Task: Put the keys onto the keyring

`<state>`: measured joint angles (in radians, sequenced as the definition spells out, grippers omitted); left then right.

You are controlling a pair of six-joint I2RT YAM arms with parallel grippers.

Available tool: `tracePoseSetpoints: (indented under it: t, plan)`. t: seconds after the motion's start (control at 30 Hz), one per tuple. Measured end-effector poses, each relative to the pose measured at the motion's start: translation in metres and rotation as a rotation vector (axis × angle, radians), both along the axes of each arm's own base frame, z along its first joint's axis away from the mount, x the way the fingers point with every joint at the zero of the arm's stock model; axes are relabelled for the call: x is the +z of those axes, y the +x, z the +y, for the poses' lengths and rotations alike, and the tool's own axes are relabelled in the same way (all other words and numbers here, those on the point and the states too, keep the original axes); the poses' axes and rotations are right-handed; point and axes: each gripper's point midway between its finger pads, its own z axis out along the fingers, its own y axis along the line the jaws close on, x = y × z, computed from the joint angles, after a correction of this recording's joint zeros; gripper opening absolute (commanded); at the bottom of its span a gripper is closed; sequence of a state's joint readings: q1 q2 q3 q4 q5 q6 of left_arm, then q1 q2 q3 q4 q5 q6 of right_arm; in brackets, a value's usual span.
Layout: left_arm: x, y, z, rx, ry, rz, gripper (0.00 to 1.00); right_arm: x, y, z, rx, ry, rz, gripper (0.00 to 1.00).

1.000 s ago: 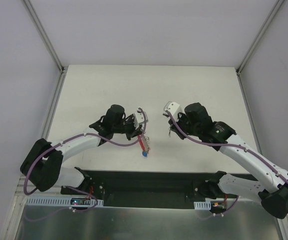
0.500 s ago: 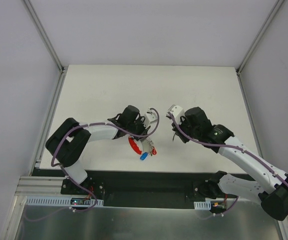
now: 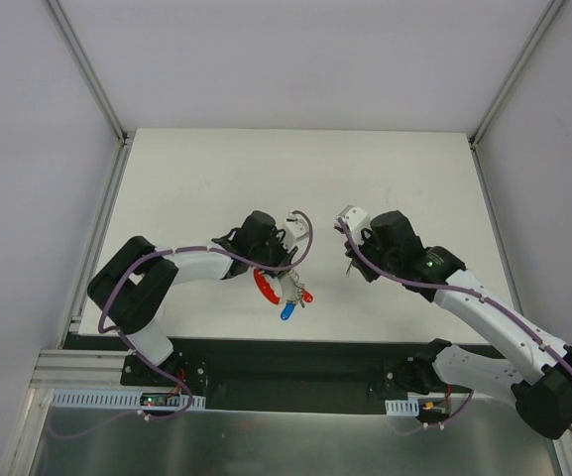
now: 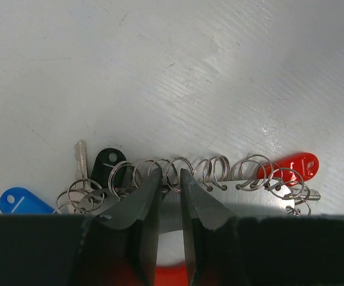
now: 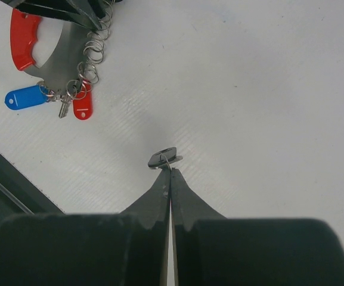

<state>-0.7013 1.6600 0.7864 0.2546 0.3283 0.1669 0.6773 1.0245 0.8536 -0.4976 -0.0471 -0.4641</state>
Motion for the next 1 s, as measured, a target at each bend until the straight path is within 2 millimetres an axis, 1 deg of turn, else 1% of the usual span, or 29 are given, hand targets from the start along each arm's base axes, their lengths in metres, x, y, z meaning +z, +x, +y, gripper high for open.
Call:
tracePoseSetpoints:
  t: [0.37, 0.67, 1.0]
  plan:
    - [0.003, 0.002, 0.000, 0.013, 0.002, 0.007, 0.26, 0.000, 0.001, 0.001, 0.004, 0.011, 0.007, 0.01]
    - [0.021, 0.014, -0.009, 0.053, -0.009, 0.018, 0.27, -0.001, 0.002, 0.000, -0.001, 0.013, 0.008, 0.01]
    - [0.016, 0.007, -0.007, 0.112, 0.044, 0.160, 0.24, -0.001, 0.002, 0.000, -0.001, 0.017, 0.011, 0.01]
